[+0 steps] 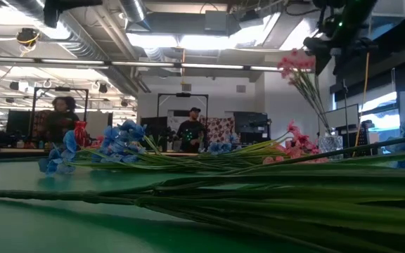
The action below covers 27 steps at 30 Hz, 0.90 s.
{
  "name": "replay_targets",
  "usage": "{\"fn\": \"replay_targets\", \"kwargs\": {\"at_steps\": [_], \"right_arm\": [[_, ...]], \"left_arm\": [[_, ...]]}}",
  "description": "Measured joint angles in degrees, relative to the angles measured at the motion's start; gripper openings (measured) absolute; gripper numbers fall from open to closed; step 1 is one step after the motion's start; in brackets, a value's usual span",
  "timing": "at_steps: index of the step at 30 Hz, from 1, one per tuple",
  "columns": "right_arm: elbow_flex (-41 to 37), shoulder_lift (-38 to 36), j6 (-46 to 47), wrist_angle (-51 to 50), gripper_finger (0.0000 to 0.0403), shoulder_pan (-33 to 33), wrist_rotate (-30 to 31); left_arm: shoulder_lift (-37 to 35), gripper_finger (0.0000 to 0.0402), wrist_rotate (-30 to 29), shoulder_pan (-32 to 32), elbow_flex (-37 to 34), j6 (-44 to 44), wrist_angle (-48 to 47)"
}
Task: Sort flowers into vase by color
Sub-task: Put the top pink flowers into the transparent vase
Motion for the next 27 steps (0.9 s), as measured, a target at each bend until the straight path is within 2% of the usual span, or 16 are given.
{"fn": "replay_targets", "kwargs": {"at_steps": [5, 9, 13, 16, 20, 23, 27], "right_arm": [[2.51, -2.87, -3.41, 1.4, 0.0264, 0.0, -1.05], [4.31, -6.26, -6.58, 3.51, 0.0264, 0.37, -4.18], [4.43, -9.88, -8.49, 7.97, 0.0264, 4.1, -7.04], [4.44, -11.62, -10.66, 10.55, 0.0264, 7.38, -6.48], [4.45, -12.27, -11.43, 11.89, 0.0264, 11.17, -6.43], [4.45, -12.18, -11.66, 11.14, 0.0264, 13.59, -7.17], [4.45, -12.22, -11.92, 11.9, 0.0264, 16.67, -7.65]], "left_arm": [[9.01, 0.0141, 0.04, 1.53, 8.82, -0.22, -12.25], [15.26, 0.0141, 1.49, 6.22, 13.27, -8.92, -22.72], [21.28, 0.0141, 13.09, 17.18, 17.65, -14.99, -29.26], [25.9, 0.0141, 21.97, 26.3, 19.76, -13.57, -32.61], [31.05, 0.0141, 29.71, 37.39, 20.49, -12.39, -37.29], [35.05, 0.0141, 31.8, 44.17, 20.49, -12.17, -42.43], [40.49, 0.0141, 29.87, 52.42, 20.49, -8.98, -45.82]]}}
